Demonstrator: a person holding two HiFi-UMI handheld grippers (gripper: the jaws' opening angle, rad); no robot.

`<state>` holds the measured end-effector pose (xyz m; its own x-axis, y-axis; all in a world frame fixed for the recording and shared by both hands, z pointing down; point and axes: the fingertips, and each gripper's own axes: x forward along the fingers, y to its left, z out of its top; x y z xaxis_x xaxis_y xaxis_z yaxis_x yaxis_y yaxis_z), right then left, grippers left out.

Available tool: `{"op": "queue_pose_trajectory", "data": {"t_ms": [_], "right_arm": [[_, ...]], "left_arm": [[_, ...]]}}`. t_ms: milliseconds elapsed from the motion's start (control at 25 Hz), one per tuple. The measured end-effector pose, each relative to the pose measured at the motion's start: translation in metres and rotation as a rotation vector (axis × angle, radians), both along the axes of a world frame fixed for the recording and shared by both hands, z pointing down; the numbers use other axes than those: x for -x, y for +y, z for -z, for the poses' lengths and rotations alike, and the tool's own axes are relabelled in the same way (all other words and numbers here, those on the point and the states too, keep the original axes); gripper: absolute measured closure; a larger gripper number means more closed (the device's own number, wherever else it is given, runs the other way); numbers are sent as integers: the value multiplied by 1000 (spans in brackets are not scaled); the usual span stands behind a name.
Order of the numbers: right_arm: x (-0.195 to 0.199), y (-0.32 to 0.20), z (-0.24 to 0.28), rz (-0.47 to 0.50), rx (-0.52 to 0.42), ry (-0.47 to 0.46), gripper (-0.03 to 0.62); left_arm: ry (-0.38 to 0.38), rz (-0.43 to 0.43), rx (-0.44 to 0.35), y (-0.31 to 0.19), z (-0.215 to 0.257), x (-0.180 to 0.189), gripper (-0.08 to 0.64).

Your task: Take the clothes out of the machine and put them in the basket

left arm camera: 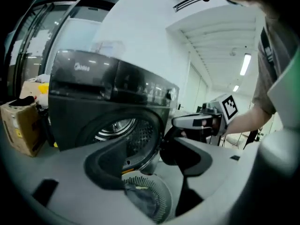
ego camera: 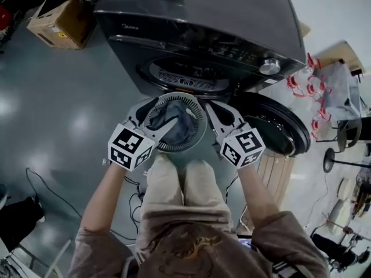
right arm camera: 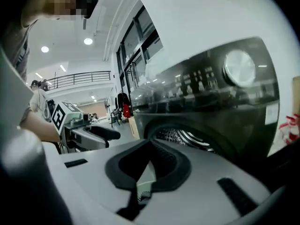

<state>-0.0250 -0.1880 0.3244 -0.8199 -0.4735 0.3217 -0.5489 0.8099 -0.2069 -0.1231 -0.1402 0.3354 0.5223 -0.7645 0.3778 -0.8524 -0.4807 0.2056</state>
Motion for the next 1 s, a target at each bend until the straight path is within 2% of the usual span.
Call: {"op": "queue_pose_trajectory", "data": {"t_ms": [280, 400, 520, 680, 800, 920, 1000], "right_arm": [[4, 24, 177, 48, 43, -3, 595], [13, 32, 236, 87, 67, -18, 595], [22, 31, 278, 103, 39, -18, 595], [28, 22, 309, 75, -26, -21, 595], [28, 22, 324, 52, -60, -22, 595], [20, 23, 333, 35, -63, -27, 595], [14, 25, 337, 37, -69, -23, 595]], "left_arm": [[45, 7, -15, 25, 185, 3, 259], [52, 25, -45, 33, 252, 10, 259], [96, 40, -84, 37, 301, 17, 269], [109, 44, -147, 27, 338, 29, 321], [122, 62, -165, 22, 348, 33, 408], [140, 61, -176, 26, 352, 28, 525], [137, 49, -181, 30, 352, 23, 554]]}}
